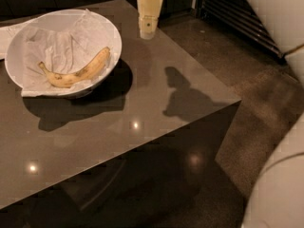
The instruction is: Pick banana from white bowl
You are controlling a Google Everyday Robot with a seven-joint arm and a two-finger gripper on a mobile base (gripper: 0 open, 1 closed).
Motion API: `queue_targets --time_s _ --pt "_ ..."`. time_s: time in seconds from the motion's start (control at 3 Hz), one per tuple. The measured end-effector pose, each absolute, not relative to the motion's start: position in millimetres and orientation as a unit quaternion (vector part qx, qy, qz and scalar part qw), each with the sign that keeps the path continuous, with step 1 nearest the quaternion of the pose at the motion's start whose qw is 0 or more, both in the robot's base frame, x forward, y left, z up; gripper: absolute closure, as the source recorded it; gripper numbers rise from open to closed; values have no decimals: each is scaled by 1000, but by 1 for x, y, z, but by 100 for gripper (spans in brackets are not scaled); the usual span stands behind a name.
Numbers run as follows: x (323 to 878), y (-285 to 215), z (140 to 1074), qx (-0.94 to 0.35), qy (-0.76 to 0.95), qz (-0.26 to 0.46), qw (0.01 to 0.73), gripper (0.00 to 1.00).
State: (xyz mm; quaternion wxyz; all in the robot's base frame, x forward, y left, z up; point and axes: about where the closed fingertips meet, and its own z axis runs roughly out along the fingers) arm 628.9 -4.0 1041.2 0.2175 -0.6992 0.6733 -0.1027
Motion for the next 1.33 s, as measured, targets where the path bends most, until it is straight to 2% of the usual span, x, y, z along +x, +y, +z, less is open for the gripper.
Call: queue_targets --time_s 0.67,1.0,1.33 --pt "638 56 1049 -762 603 -77 224 0" --pt "643 72 1039 -774 592 -83 209 0" --pt "648 79 1041 -773 587 -79 228 0"
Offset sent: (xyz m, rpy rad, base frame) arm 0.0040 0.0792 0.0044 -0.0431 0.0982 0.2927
